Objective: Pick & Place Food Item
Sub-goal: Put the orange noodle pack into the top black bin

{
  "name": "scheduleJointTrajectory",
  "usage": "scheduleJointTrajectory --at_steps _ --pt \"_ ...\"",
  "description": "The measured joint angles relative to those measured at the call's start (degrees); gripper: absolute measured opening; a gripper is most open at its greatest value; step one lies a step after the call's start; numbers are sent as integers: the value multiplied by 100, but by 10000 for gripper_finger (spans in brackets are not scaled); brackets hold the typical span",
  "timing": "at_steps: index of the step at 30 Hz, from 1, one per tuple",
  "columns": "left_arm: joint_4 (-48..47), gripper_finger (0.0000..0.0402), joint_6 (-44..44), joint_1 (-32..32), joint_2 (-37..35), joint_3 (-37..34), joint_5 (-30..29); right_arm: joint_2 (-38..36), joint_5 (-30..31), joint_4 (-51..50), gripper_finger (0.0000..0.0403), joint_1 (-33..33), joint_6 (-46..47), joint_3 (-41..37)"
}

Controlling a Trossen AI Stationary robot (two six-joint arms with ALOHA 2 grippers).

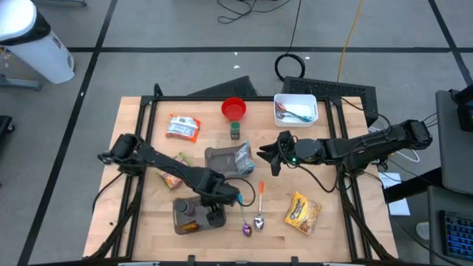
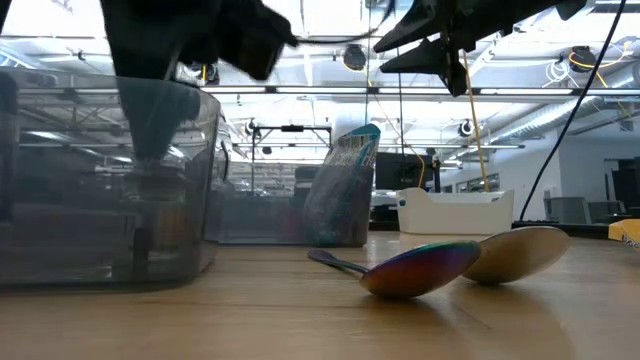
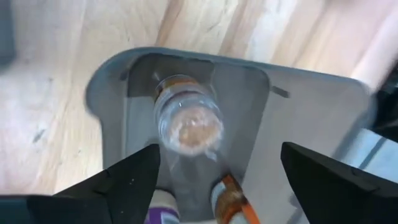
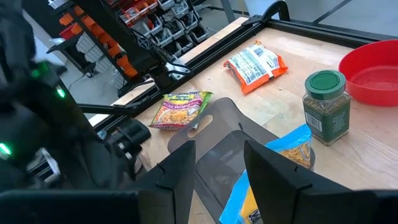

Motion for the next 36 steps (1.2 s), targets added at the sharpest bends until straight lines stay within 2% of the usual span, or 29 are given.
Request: scheduleJointTrajectory --at_steps 7,13,15,22,25,31,36 --pt "-551 304 -164 0 -689 2 -361 0 8 27 130 -4 -87 0" --pt "-596 276 -567 -19 -1448 2 -1236 0 10 29 130 -4 -89 0" --pt "-482 268 -743 -84 -1750 2 -1781 1 10 29 130 -4 -89 0" --pt "-29 246 -1053 -646 -2821 13 -4348 0 12 36 130 -4 -86 -11" --pt "-94 244 -1147 -832 -3045 13 -4976 1 15 75 130 -4 94 -135" --pt "-708 243 -1533 -1185 -3144 -39 -5412 2 14 424 130 -2 1085 -719" --pt "-492 243 -1800 -1366 -3188 -811 -5386 4 34 1980 130 -2 1565 -1522"
